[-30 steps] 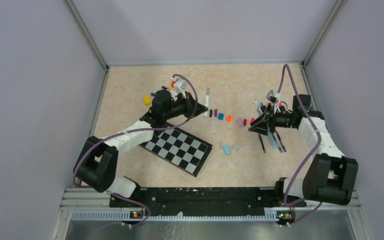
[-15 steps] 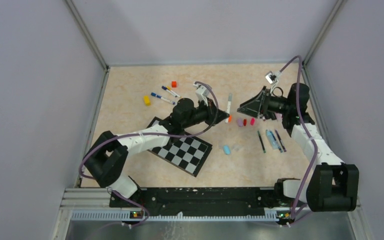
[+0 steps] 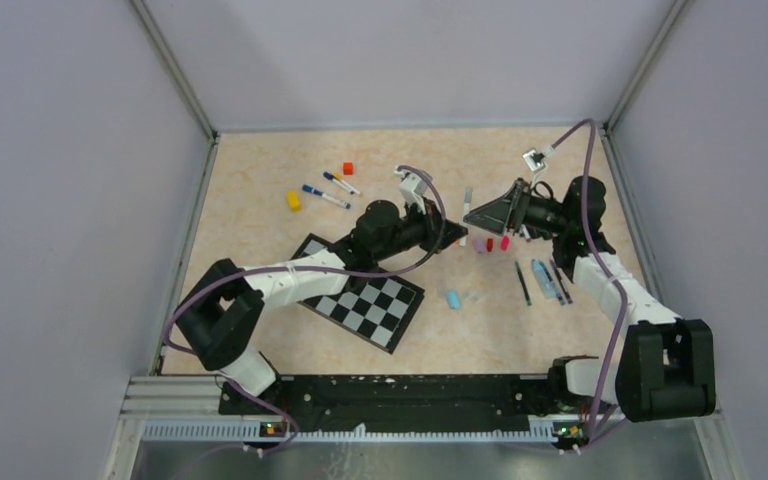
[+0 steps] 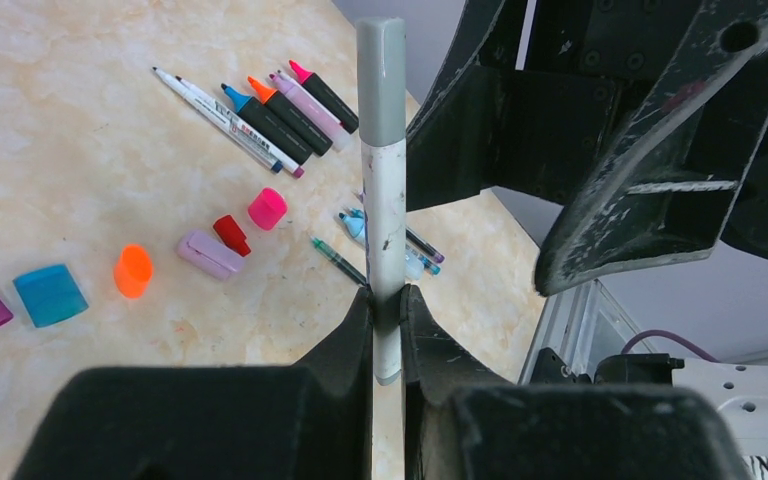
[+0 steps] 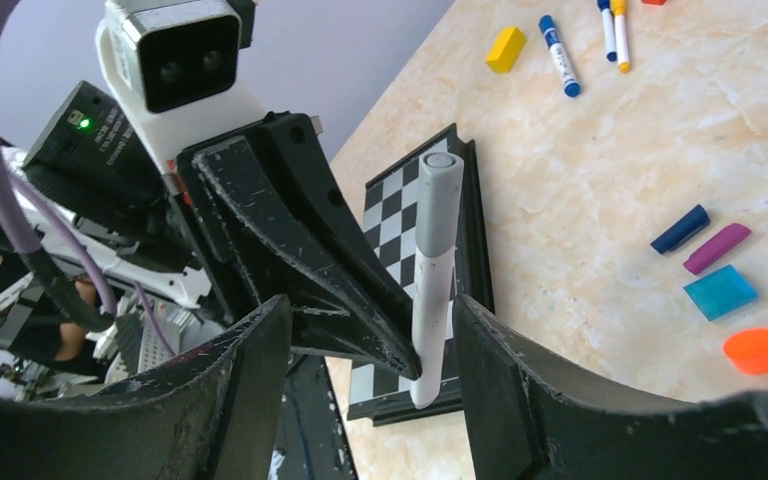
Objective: Open the pen caps
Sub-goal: Pick up the pen from the center of the board.
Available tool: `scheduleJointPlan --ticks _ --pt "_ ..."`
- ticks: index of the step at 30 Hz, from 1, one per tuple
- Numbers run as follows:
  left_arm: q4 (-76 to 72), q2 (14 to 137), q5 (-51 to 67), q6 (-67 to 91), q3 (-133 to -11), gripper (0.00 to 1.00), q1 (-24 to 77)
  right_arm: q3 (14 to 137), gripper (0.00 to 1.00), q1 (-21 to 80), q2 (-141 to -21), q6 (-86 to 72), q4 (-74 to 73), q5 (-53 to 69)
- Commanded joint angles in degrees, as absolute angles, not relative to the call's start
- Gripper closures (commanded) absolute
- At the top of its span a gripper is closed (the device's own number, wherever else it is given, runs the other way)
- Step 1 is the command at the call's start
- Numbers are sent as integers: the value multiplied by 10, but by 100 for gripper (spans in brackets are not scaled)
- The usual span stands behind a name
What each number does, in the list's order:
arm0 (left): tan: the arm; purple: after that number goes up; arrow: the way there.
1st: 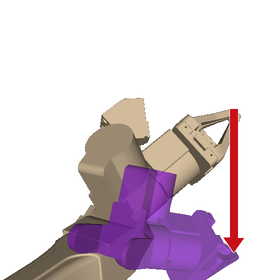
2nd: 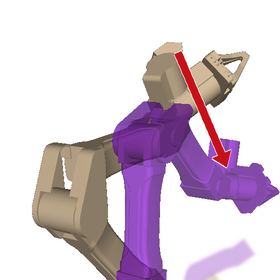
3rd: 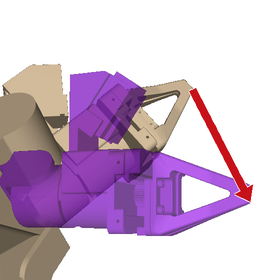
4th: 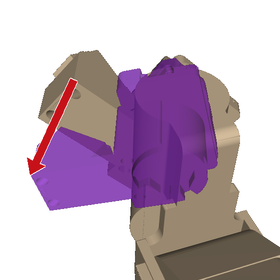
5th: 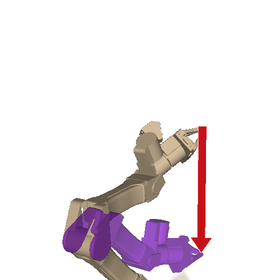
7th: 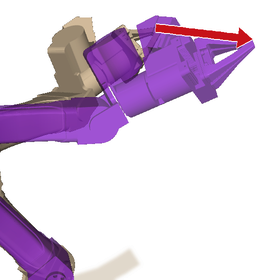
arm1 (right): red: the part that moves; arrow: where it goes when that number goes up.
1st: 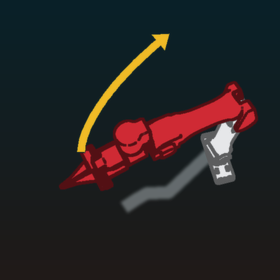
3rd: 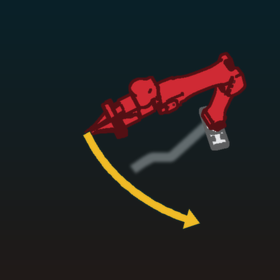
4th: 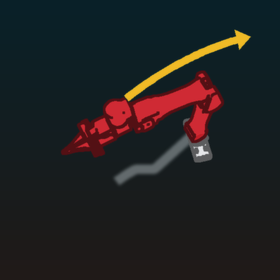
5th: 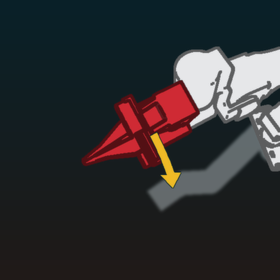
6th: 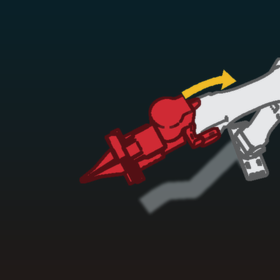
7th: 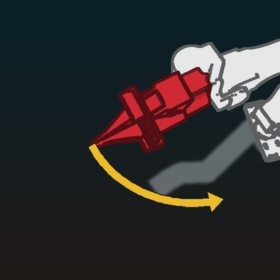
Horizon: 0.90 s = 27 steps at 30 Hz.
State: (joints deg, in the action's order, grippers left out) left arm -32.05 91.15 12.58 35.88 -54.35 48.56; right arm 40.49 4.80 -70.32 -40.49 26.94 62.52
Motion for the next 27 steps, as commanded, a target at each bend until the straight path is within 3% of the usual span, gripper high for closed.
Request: scheduleJointPlan --ticks 1,9,13,17,19,21,27 --pt "-358 916 117 365 -567 100 492 398 42 62 -707 -392 272 591" --pt "-362 914 114 369 -568 100 499 390 55 75 -713 -394 272 563" --pt "-362 911 112 369 -568 100 502 386 71 80 -715 -388 278 561" --pt "-360 910 112 369 -568 100 503 383 100 87 -715 -372 284 571" --pt "-359 908 112 365 -568 98 503 383 100 87 -713 -358 276 574" --pt "-358 900 121 352 -564 89 501 388 100 87 -709 -333 258 578" --pt "-377 810 117 251 -498 40 492 401 100 85 -699 -247 202 611"
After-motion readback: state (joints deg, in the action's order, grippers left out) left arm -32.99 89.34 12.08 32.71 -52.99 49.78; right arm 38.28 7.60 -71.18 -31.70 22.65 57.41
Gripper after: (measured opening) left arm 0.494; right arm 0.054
